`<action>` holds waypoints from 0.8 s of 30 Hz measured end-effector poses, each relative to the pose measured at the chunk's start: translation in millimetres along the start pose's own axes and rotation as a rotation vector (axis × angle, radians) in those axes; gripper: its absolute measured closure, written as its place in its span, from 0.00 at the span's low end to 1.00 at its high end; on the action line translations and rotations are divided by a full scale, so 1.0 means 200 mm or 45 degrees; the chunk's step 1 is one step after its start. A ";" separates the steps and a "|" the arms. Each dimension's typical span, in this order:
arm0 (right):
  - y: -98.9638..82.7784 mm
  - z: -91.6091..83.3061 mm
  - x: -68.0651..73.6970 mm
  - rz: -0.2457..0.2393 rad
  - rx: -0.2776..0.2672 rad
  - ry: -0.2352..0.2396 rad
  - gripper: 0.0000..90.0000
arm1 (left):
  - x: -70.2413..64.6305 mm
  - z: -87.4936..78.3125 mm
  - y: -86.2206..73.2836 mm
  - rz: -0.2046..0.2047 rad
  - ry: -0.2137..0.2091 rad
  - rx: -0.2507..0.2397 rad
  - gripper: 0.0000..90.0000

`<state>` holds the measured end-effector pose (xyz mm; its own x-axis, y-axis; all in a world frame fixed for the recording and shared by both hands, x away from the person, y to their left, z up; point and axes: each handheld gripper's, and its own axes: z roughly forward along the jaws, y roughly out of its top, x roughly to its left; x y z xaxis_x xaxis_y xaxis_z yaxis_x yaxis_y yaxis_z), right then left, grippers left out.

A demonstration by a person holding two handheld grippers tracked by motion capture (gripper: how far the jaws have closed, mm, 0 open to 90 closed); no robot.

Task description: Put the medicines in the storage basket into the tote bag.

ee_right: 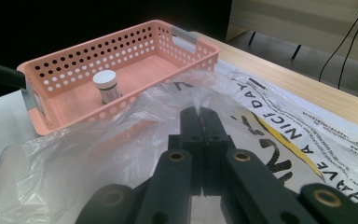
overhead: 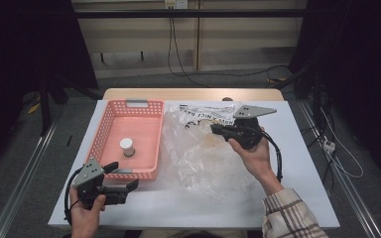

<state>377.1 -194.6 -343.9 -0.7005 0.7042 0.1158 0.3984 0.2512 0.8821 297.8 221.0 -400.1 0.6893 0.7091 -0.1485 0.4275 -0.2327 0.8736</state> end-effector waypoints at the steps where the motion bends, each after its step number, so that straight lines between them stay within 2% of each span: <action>1: 0.00 0.00 0.00 0.003 -0.003 0.002 1.00 | 0.00 0.00 0.00 0.000 0.000 0.000 0.10; 4: -0.01 0.00 0.01 -0.001 0.002 0.012 1.00 | 0.02 0.00 0.04 0.033 -0.004 0.048 0.11; 6: -0.02 0.01 0.02 -0.006 0.012 0.017 1.00 | 0.03 0.00 0.05 0.031 0.006 0.054 0.12; 8: -0.02 0.02 0.02 -0.010 0.021 0.026 1.00 | 0.04 0.01 0.07 0.031 -0.013 0.070 0.13; 9: -0.02 0.03 0.03 -0.009 0.028 0.030 1.00 | 0.05 0.01 0.09 0.046 -0.013 0.103 0.13; 12: -0.02 0.04 0.03 -0.011 0.033 0.038 1.00 | 0.06 0.02 0.11 0.070 -0.008 0.104 0.13; 16: -0.02 0.04 0.03 -0.011 0.032 0.038 1.00 | 0.09 0.04 0.14 0.061 -0.007 0.118 0.12; 18: -0.02 0.04 0.02 -0.008 0.031 0.035 1.00 | 0.12 0.05 0.15 0.078 0.000 0.142 0.12; 21: -0.02 0.04 0.02 -0.007 0.028 0.035 1.00 | 0.13 0.07 0.16 0.072 -0.003 0.180 0.11; 24: -0.02 0.04 0.02 -0.006 0.029 0.036 1.00 | 0.17 0.10 0.18 0.081 0.015 0.208 0.12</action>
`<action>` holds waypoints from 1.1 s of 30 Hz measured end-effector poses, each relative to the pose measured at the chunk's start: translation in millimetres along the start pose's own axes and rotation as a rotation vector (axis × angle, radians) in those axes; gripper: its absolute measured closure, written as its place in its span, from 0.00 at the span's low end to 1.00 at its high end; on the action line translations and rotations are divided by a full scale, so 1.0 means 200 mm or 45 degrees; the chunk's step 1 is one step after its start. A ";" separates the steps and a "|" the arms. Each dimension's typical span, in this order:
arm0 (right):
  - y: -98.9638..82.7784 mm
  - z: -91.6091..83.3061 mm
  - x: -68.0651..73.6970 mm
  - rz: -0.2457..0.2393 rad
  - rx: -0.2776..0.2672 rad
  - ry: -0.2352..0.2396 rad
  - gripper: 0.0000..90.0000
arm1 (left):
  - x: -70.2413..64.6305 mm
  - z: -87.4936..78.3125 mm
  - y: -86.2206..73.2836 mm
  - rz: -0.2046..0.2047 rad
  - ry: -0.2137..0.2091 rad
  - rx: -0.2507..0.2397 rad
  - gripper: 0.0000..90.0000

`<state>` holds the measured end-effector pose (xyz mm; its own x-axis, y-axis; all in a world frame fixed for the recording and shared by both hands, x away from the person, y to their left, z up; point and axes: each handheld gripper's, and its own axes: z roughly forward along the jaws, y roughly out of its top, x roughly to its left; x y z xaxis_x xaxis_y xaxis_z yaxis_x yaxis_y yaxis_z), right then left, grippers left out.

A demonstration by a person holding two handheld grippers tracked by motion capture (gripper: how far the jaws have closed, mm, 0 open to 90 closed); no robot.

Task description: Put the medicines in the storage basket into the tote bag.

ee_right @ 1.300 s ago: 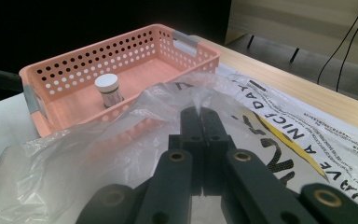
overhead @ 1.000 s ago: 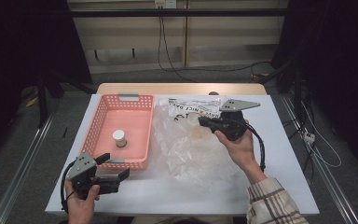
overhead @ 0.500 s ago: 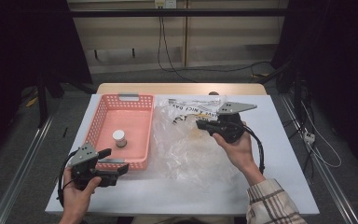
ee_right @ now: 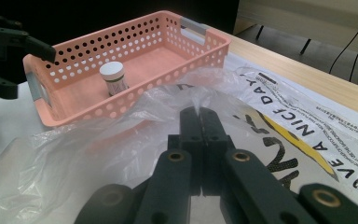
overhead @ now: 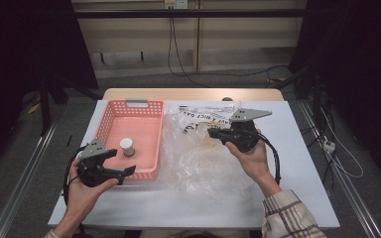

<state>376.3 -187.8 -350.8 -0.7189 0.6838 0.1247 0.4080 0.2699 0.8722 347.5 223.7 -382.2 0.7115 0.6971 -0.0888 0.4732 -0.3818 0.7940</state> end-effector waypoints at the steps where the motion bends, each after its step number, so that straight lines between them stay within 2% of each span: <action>1: 0.00 0.00 0.00 0.000 0.000 0.000 1.00 | 0.02 0.02 0.02 -0.011 0.005 0.015 0.12; 2: 0.00 0.00 0.00 0.001 -0.002 0.001 1.00 | 0.02 0.02 0.02 -0.011 0.005 0.015 0.12; 4: 0.00 0.00 0.00 0.005 -0.002 -0.001 1.00 | 0.05 0.05 0.04 -0.001 0.005 0.057 0.10; 9: 0.00 0.00 0.00 0.004 0.001 -0.002 1.00 | 0.12 0.10 0.08 -0.024 0.038 0.089 0.10; 11: 0.00 0.00 -0.01 0.001 0.002 -0.002 1.00 | 0.15 0.12 0.10 -0.039 0.061 0.092 0.11; 13: 0.00 0.00 -0.01 0.002 0.003 -0.002 1.00 | 0.18 0.14 0.12 -0.039 0.100 0.125 0.11; 14: 0.00 0.01 0.00 -0.002 0.006 -0.005 1.00 | 0.19 0.15 0.14 -0.037 0.115 0.155 0.13; 16: 0.00 0.01 0.00 -0.001 0.008 -0.011 1.00 | 0.22 0.17 0.15 -0.061 0.118 0.164 0.14; 21: 0.00 0.01 -0.01 0.003 0.014 -0.010 1.00 | 0.25 0.23 0.19 -0.043 0.139 0.247 0.24; 23: 0.00 0.01 -0.01 0.002 0.014 -0.010 1.00 | 0.26 0.26 0.20 -0.028 0.172 0.265 0.25; 24: 0.00 0.01 -0.01 0.000 0.015 -0.010 1.00 | 0.27 0.27 0.21 -0.026 0.176 0.271 0.27; 26: 0.00 0.01 0.00 -0.001 0.020 -0.014 1.00 | 0.29 0.29 0.21 -0.059 0.161 0.285 0.29; 29: 0.00 0.01 0.00 -0.002 0.021 -0.014 1.00 | 0.31 0.31 0.20 -0.052 0.180 0.336 0.33; 31: 0.00 0.01 0.00 -0.002 0.023 -0.014 1.00 | 0.30 0.31 0.20 -0.043 0.166 0.348 0.36; 33: 0.00 0.01 -0.01 -0.001 0.025 -0.013 1.00 | 0.31 0.34 0.20 -0.041 0.178 0.414 0.37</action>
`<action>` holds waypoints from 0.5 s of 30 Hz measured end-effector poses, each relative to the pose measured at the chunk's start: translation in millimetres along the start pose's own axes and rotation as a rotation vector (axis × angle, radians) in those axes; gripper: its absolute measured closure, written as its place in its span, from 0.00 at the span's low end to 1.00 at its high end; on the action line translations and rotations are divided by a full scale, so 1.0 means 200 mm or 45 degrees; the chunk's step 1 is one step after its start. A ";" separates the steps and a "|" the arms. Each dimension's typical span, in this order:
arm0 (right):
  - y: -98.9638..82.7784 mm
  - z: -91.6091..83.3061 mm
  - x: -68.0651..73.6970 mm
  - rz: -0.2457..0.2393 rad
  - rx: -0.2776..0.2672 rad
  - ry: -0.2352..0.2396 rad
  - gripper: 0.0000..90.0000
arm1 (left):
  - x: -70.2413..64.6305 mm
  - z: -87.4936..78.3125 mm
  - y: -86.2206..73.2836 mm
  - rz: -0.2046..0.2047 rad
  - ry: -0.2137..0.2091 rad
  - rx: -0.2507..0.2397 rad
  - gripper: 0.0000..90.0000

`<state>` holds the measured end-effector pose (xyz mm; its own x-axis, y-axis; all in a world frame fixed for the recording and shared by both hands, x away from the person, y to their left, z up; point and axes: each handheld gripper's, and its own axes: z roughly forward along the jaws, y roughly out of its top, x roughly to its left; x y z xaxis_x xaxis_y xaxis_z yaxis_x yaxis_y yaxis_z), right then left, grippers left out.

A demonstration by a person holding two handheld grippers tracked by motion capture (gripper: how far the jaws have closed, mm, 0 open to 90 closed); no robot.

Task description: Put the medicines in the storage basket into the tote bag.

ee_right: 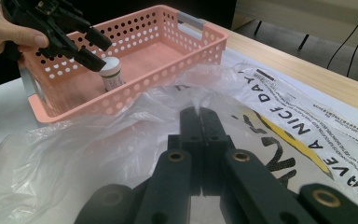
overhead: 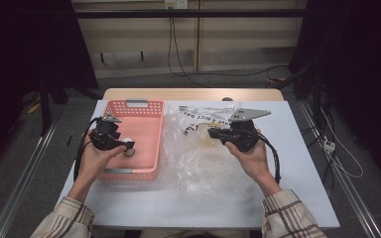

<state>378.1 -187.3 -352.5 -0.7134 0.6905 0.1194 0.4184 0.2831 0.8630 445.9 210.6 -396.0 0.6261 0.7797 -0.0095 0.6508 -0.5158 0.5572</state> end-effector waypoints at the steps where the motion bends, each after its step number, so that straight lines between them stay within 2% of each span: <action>1: 0.00 0.00 0.00 0.003 0.001 0.001 1.00 | 0.00 0.01 0.01 0.013 0.009 0.019 0.40; 2: 0.00 0.00 0.00 0.002 0.002 0.000 1.00 | 0.00 0.01 0.01 0.024 0.022 0.018 0.41; 3: 0.00 0.00 0.00 0.002 0.002 0.000 1.00 | 0.00 0.01 0.02 0.020 0.007 0.020 0.41; 5: 0.00 0.00 0.00 0.001 0.001 0.003 1.00 | 0.00 0.03 0.03 0.033 0.006 0.073 0.43; 7: 0.00 0.00 0.00 0.000 0.000 0.003 1.00 | -0.01 0.05 0.03 0.055 0.036 0.115 0.47; 8: 0.00 0.00 0.00 0.000 0.000 0.003 1.00 | -0.01 0.05 0.03 0.057 0.027 0.116 0.47; 9: 0.00 0.00 0.00 -0.001 0.001 0.003 1.00 | -0.01 0.05 0.03 0.067 0.017 0.122 0.53; 10: 0.00 0.00 0.00 -0.001 -0.001 0.002 1.00 | -0.01 0.06 0.04 0.071 0.024 0.131 0.54; 15: 0.00 0.00 0.00 -0.003 0.000 0.001 1.00 | -0.01 0.08 0.04 0.072 0.025 0.168 0.56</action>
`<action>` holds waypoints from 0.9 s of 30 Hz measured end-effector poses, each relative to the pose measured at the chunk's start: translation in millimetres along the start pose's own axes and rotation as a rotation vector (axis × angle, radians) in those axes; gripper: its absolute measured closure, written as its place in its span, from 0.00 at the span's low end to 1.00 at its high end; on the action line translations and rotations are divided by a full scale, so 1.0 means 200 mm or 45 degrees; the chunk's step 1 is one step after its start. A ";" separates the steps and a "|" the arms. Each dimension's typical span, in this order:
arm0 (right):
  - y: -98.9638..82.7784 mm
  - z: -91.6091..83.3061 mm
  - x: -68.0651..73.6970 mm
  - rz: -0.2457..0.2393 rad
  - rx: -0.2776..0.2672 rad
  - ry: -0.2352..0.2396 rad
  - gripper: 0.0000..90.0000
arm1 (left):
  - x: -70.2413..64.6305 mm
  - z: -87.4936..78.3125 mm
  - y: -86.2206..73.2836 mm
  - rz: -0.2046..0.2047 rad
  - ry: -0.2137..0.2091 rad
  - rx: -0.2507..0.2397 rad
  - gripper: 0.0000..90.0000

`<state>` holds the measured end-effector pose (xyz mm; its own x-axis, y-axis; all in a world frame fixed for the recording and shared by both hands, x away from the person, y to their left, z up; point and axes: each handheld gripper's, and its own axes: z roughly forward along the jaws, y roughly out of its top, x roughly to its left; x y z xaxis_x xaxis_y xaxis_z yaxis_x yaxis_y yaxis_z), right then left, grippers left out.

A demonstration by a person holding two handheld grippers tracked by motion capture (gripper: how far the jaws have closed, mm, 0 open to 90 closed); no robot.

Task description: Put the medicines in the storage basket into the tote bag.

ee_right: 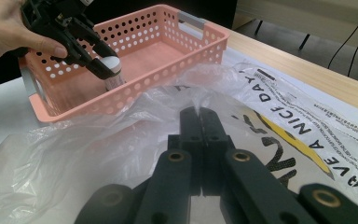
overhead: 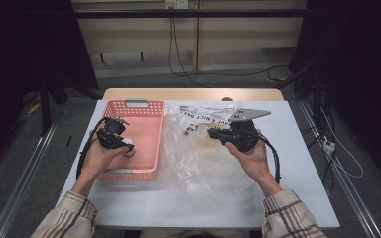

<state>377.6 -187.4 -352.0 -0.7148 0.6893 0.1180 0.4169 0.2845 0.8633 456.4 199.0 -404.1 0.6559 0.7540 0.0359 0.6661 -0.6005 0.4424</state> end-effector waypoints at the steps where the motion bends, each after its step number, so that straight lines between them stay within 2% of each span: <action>1: 0.00 0.00 0.00 0.002 -0.002 -0.001 1.00 | 0.00 0.00 0.00 0.000 0.002 -0.003 0.56; 6: 0.00 0.00 -0.01 0.006 -0.001 0.000 1.00 | 0.01 -0.02 -0.01 -0.014 0.007 -0.022 0.57; 10: 0.00 0.00 -0.01 0.007 -0.002 0.001 1.00 | 0.02 -0.05 -0.02 -0.036 0.012 -0.083 0.57; 13: 0.00 0.00 -0.01 0.008 -0.001 0.000 1.00 | 0.02 -0.11 -0.03 -0.059 0.004 -0.186 0.57; 15: 0.00 0.00 -0.01 0.009 0.001 0.001 1.00 | 0.01 -0.15 -0.04 -0.063 0.016 -0.231 0.57; 17: 0.00 0.00 -0.01 0.010 -0.002 0.003 1.00 | 0.01 -0.18 -0.04 -0.068 0.006 -0.272 0.57; 21: 0.00 0.00 -0.01 0.009 -0.006 0.002 1.00 | -0.01 -0.21 -0.05 -0.053 0.010 -0.362 0.57; 23: 0.00 -0.01 -0.01 0.005 -0.013 0.000 1.00 | -0.02 -0.23 -0.06 -0.054 -0.004 -0.393 0.57; 27: 0.00 -0.01 -0.01 0.009 -0.021 0.001 1.00 | -0.05 -0.27 -0.06 -0.024 -0.003 -0.440 0.57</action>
<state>378.0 -190.6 -350.1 -0.7124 0.6906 0.1248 0.4126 0.2683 0.8705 422.4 212.7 -361.9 0.6458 0.7632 0.0228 0.5186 -0.4603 0.7205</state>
